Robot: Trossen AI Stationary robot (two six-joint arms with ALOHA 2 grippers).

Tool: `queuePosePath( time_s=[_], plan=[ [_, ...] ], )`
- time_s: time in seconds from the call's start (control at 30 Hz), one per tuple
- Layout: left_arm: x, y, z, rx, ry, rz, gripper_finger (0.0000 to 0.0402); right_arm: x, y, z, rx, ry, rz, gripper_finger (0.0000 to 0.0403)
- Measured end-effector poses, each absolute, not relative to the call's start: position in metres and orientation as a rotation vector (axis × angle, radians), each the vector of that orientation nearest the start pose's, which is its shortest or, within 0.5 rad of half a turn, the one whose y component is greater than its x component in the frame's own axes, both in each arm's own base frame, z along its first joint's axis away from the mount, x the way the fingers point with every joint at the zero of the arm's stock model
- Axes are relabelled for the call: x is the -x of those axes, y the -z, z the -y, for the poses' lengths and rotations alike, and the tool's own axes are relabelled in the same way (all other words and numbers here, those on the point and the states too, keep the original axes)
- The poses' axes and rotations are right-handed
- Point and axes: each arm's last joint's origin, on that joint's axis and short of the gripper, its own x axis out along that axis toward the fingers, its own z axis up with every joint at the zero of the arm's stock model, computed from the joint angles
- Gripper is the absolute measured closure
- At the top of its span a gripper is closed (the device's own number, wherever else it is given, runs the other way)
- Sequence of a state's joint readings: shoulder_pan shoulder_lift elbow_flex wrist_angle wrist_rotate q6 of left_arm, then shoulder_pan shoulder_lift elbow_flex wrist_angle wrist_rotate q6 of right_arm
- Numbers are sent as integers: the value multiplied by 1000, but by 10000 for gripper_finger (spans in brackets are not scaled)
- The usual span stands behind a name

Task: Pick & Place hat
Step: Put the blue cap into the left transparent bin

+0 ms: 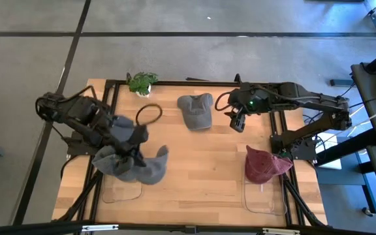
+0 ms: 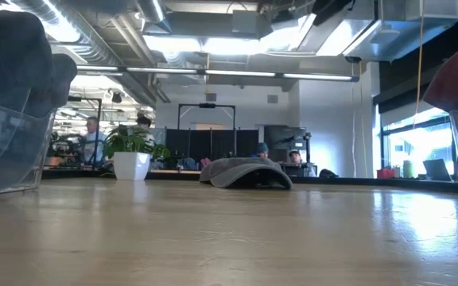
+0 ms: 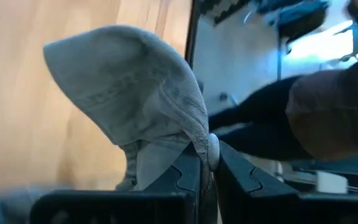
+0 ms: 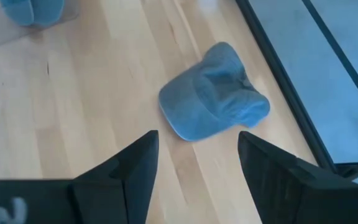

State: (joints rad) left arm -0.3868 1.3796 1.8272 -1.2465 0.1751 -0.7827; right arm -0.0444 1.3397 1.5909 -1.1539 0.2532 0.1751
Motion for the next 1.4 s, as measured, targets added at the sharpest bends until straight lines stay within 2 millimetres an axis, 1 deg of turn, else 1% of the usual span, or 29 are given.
queuePosePath(
  time_s=[0.1, 0.17, 0.3, 0.5, 0.6, 0.77, 1.0, 1.17, 1.4],
  plan=[
    [-204, -450, 103, 713, 154, -1052, 379, -240, -403, 18, -88, 365, -882, 182],
    [-196, -449, 110, 721, 144, -1093, 379, -239, -402, 18, -114, 379, -894, 182],
    [-181, -444, 123, 668, 92, -1161, 379, -237, -401, 18, -162, 406, -901, 182],
    [-165, -431, 133, 571, -57, -1213, 379, -239, -403, 18, -212, 426, -865, 182],
    [-162, -423, 138, 515, -85, -1236, 379, -240, -403, 18, -227, 432, -855, 182],
    [-163, -406, 145, 430, -108, -1247, 379, -240, -404, 18, -242, 438, -847, 182],
    [-163, -382, 147, 438, -219, -1323, 379, -241, -404, 18, -242, 438, -845, 182],
    [-163, -360, 147, 383, -287, -1375, 379, -241, -404, 18, -239, 436, -845, 182],
    [-162, -339, 145, 329, -362, -1423, 348, -241, -404, 18, -212, 423, -851, 182]
  ],
)
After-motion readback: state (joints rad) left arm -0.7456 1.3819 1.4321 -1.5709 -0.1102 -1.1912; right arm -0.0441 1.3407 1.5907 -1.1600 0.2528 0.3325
